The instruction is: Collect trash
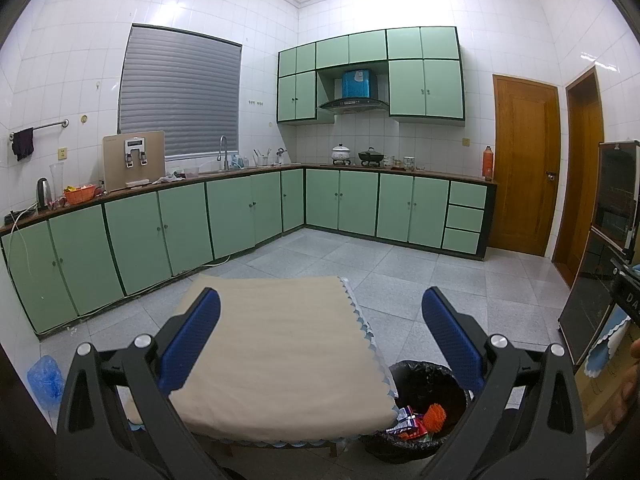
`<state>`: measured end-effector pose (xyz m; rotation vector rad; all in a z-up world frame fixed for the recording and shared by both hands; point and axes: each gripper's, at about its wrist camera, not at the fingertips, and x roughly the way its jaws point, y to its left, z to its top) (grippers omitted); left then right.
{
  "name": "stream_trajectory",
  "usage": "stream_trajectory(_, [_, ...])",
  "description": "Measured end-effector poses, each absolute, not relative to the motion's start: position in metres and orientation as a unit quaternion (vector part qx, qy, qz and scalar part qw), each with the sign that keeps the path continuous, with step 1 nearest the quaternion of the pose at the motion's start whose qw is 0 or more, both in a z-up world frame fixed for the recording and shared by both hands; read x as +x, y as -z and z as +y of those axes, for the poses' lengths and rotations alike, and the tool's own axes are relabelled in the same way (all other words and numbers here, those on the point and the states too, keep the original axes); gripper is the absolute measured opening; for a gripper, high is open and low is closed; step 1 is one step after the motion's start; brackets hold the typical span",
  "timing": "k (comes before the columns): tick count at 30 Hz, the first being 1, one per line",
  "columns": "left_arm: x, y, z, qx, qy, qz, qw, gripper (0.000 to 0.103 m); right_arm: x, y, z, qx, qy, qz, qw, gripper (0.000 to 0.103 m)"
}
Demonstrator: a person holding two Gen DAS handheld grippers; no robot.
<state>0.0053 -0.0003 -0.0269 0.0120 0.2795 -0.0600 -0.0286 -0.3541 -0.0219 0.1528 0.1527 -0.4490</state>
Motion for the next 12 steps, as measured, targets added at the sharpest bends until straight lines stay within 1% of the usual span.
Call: stream_trajectory(12, [0.0061, 0.0298, -0.0011, 0.006, 0.034, 0.143, 0.989, 0.098, -0.0285, 0.0231, -0.3562, 0.076, 0.221, 0.078, 0.969, 0.097])
